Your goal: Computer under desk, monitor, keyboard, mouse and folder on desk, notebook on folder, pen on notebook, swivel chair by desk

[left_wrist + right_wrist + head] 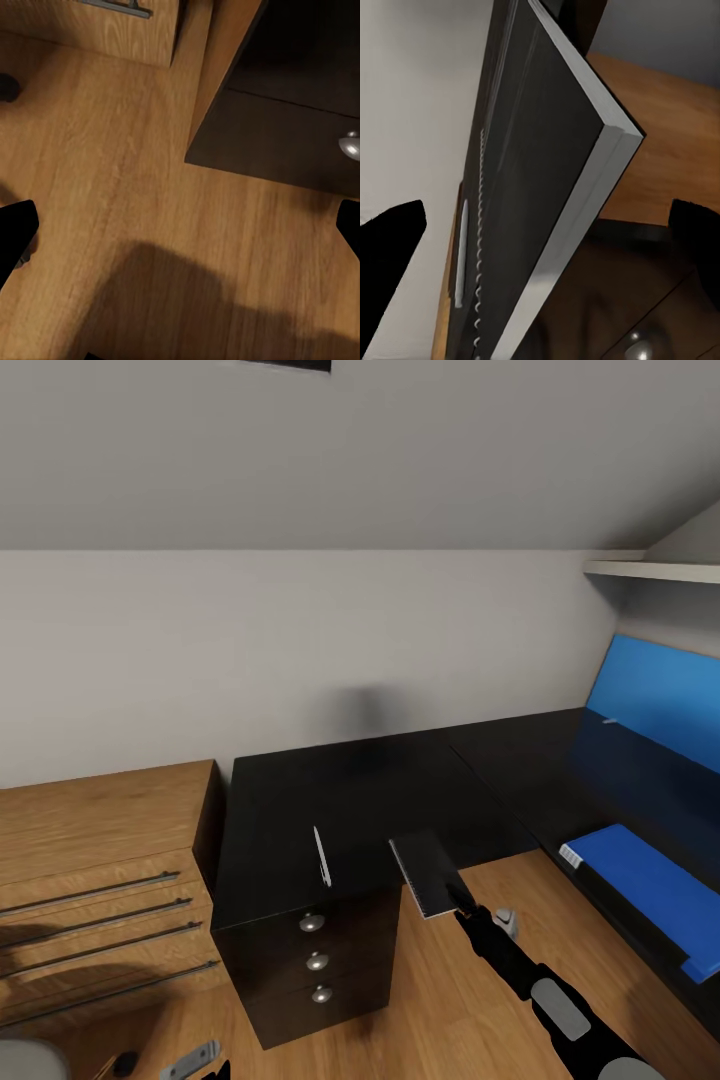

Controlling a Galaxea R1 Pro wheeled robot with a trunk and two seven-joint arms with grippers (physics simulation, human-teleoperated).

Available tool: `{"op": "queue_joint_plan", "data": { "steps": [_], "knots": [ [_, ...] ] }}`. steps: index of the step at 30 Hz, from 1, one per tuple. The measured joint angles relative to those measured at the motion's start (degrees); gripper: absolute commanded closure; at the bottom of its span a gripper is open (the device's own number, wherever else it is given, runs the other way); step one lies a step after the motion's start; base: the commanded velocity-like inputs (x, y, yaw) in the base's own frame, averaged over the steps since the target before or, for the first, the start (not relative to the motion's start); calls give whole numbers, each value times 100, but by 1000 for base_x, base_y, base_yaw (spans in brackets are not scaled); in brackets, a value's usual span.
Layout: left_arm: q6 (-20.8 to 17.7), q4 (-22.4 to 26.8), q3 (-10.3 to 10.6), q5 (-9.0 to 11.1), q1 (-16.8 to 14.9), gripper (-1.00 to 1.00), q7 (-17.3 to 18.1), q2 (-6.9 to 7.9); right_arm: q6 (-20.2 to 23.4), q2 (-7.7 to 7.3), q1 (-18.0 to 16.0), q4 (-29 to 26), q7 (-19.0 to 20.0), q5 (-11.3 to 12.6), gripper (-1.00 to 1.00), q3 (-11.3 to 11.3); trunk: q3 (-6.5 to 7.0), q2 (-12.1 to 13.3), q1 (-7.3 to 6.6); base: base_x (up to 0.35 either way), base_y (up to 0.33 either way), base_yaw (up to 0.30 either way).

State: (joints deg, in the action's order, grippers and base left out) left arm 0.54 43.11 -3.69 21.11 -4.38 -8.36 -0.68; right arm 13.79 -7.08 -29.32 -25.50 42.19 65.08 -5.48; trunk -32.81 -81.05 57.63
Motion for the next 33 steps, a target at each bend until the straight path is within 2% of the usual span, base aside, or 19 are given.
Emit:
{"op": "queue_joint_plan", "data": {
  "steps": [18,33],
  "knots": [
    [2,0,-5,0,0,-100,-12,-4,2,2,-1,-4,-2,3,100,8,0,0,0,0,0,0],
    [2,0,4,-9,0,-100,0,-8,17,-41,0,-32,-22,-8,100,4,269,600,-329,0,0,0]
  ]
}}
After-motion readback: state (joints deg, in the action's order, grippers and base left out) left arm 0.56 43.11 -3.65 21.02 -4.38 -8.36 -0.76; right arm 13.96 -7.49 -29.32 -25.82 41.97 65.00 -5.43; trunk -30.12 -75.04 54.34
